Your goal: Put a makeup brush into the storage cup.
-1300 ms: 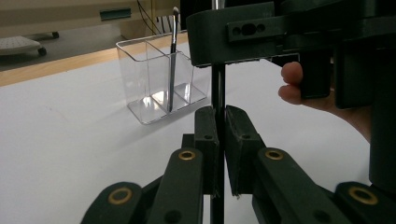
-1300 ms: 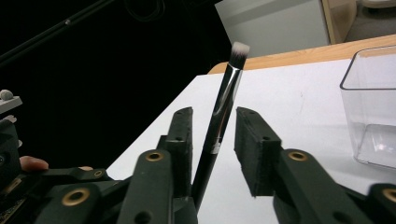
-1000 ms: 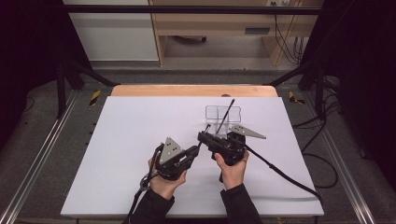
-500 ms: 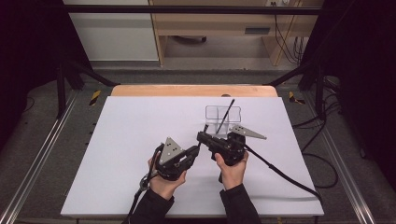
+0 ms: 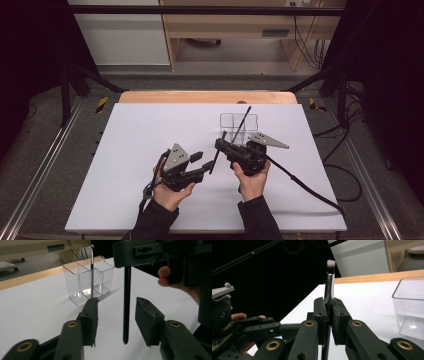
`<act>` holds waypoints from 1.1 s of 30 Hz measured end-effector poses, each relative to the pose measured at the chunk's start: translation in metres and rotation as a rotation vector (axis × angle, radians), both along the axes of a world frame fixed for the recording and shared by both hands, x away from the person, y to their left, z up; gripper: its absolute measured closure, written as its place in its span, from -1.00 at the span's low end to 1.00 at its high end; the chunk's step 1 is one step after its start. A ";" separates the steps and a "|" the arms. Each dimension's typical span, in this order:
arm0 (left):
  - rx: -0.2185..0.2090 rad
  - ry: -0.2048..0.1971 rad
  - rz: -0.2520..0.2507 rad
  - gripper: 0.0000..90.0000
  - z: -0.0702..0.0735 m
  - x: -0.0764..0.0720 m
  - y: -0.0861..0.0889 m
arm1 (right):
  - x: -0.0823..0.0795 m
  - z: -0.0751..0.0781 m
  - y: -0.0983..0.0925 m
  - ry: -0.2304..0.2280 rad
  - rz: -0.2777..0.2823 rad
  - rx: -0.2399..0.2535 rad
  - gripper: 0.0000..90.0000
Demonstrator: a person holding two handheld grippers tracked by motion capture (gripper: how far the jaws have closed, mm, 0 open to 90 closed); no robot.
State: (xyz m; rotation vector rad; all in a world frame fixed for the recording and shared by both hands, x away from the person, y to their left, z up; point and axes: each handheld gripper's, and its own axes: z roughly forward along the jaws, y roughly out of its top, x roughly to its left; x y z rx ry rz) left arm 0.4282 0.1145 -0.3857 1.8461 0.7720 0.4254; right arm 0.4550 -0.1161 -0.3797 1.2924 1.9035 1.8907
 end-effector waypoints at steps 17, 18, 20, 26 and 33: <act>0.068 -0.031 -0.028 -0.56 0.003 0.002 0.034 | -0.001 0.005 -0.006 -0.062 -0.025 -0.061 0.87; 0.065 -0.026 -0.032 -0.57 0.002 0.002 0.036 | -0.001 0.006 -0.007 -0.064 -0.025 -0.062 0.87; 0.061 -0.021 -0.031 -0.60 0.000 0.002 0.041 | -0.001 0.007 -0.008 -0.069 -0.028 -0.068 0.87; 0.063 -0.010 -0.022 -0.69 -0.005 0.001 0.054 | 0.000 0.009 -0.011 -0.087 -0.035 -0.095 0.87; 0.086 0.014 0.005 -0.75 -0.012 0.002 0.064 | 0.002 0.011 -0.015 -0.110 -0.046 -0.125 0.87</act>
